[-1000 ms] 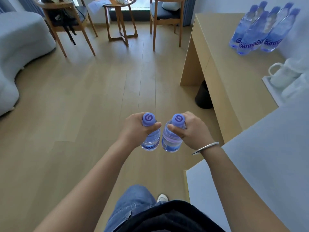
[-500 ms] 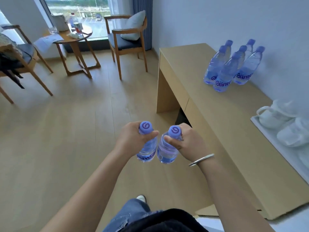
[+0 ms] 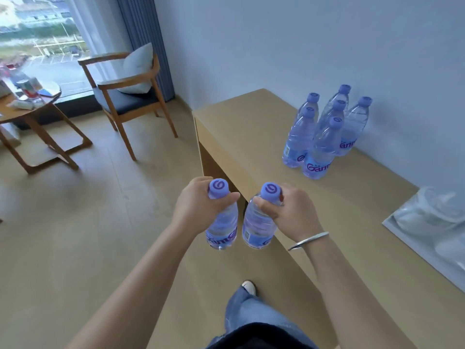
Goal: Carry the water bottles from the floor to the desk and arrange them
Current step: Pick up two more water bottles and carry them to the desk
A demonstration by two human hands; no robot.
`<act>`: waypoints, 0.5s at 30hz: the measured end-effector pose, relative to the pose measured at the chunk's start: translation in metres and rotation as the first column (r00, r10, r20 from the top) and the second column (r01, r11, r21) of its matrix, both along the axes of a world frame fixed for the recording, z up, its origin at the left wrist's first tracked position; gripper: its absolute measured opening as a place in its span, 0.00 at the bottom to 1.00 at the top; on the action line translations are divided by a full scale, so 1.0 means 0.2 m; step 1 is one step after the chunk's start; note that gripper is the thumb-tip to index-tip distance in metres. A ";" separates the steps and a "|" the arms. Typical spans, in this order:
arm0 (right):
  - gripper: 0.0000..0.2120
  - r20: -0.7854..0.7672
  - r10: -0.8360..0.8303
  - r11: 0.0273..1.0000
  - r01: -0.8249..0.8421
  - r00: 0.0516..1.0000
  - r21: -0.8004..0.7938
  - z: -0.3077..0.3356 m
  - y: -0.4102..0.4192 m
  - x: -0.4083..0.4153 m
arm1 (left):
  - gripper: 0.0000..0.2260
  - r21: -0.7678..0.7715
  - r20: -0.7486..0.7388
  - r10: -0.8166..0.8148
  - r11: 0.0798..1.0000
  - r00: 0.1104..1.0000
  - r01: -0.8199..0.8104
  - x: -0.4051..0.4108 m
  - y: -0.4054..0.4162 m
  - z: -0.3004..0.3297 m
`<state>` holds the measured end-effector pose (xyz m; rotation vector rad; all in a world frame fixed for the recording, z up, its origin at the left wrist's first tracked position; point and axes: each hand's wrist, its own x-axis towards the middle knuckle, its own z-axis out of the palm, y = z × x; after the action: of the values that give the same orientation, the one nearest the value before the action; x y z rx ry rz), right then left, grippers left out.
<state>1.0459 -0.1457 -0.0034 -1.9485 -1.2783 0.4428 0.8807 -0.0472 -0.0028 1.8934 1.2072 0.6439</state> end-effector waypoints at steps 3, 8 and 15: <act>0.19 -0.036 0.012 1.000 -0.012 0.999 0.022 0.00 0.23 0.15 | 0.21 0.033 -0.017 -0.019 0.999 1.000 0.019 0.17 0.21 0.00; 0.19 -0.017 -0.019 0.999 0.020 1.000 0.032 0.03 0.58 0.38 | 0.15 -0.073 0.001 -0.037 0.997 0.999 0.037 0.43 0.58 0.06; 0.20 0.003 -0.180 0.984 0.180 0.984 0.013 0.05 0.97 0.62 | 0.11 -0.047 0.040 -0.067 0.996 0.997 0.069 0.77 0.97 0.08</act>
<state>1.1703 0.0474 0.0061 -2.0340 -1.0922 0.3386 1.0341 0.1471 0.0137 1.8651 1.1194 0.6061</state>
